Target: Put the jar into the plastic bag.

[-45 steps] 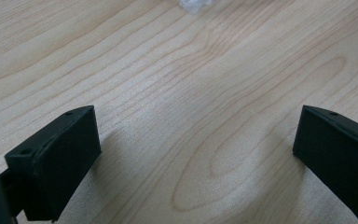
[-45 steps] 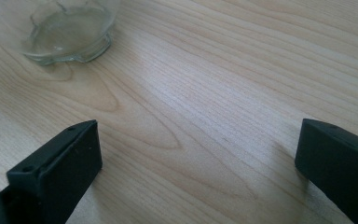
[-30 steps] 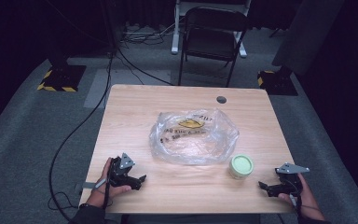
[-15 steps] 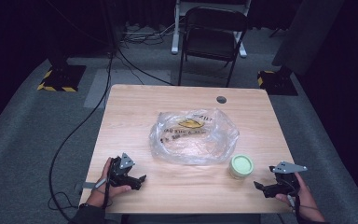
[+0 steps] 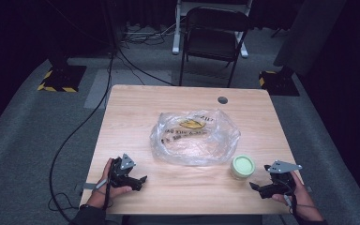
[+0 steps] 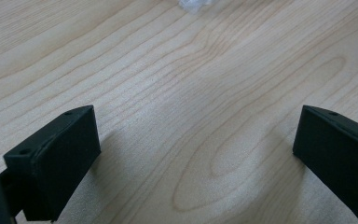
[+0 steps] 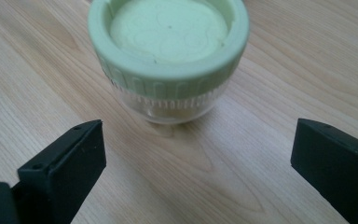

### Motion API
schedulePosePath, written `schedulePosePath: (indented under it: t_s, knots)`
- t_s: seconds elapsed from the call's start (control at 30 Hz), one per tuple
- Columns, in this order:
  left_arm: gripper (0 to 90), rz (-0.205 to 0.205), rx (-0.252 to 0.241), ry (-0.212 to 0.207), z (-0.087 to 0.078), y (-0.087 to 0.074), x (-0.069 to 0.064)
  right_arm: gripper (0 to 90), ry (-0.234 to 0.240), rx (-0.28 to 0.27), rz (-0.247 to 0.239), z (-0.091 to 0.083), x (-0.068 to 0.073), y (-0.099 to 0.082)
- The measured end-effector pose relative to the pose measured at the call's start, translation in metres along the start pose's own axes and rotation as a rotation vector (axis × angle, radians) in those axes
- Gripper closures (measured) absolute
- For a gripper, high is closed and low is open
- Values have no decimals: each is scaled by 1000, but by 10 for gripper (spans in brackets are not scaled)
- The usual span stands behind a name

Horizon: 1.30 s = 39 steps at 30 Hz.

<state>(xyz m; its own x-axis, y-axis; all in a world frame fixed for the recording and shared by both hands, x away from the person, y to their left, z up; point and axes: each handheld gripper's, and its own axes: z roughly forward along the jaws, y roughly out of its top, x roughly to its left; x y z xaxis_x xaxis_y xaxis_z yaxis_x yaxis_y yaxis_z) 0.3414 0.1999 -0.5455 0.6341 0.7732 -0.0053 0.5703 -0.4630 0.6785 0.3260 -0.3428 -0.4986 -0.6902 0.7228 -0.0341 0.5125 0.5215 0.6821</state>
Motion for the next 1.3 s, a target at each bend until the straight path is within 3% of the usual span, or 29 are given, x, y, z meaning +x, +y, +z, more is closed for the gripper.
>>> schedulePosePath:
  t_s: [0.5,1.3]
  knots:
    - [3,0,0,-1,0,0,0,33,19,4,-52,12,12,25]
    - [4,1,0,-1,0,0,0,64,5,8,-35,40,12,41]
